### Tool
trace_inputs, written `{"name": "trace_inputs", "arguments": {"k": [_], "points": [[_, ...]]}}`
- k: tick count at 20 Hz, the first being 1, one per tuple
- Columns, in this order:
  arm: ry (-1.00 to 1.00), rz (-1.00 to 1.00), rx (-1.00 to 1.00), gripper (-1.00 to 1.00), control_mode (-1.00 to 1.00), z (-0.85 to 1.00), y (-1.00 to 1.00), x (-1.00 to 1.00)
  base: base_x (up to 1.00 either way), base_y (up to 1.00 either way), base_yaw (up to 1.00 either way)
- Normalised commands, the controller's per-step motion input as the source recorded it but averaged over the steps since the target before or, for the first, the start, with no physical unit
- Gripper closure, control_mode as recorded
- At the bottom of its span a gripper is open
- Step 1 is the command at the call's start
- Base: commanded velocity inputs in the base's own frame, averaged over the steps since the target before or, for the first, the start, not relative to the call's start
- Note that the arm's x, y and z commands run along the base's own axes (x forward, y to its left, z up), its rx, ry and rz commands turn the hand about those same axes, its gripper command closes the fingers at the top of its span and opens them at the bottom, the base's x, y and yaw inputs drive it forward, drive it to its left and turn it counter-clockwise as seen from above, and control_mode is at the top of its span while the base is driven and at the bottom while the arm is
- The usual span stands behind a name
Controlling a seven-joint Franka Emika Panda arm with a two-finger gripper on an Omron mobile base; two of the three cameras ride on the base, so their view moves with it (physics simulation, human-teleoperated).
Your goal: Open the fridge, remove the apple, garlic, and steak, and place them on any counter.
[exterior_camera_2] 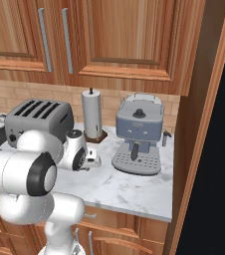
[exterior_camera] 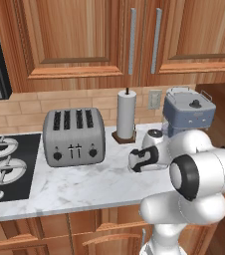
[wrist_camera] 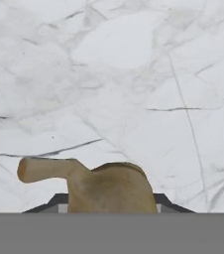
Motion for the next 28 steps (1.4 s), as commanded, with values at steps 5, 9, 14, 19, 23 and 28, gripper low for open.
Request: {"name": "trace_inputs", "arguments": {"k": [5, 9, 14, 19, 23, 28], "points": [[0.00, 0.00, 0.00, -1.00, -1.00, 0.00, 0.00, 0.00, 0.00, 0.00, 0.00], [0.00, 0.00, 0.00, -1.00, -1.00, 0.00, 0.00, 0.01, 0.00, 0.00, 0.00], [0.00, 0.02, 0.00, -1.00, -1.00, 0.09, 0.00, 0.00, 0.00, 0.00, 0.00], [-0.03, 0.00, 0.00, -1.00, -1.00, 0.68, 0.00, -0.20, 0.00, 0.00, 0.00], [-0.14, 0.00, 0.00, -1.00, -1.00, 0.93, 0.00, -0.56, 0.00, 0.00, 0.00], [-0.14, 0.00, 0.00, -1.00, -1.00, 1.00, 0.00, -0.72, 0.00, 0.00, 0.00]]}}
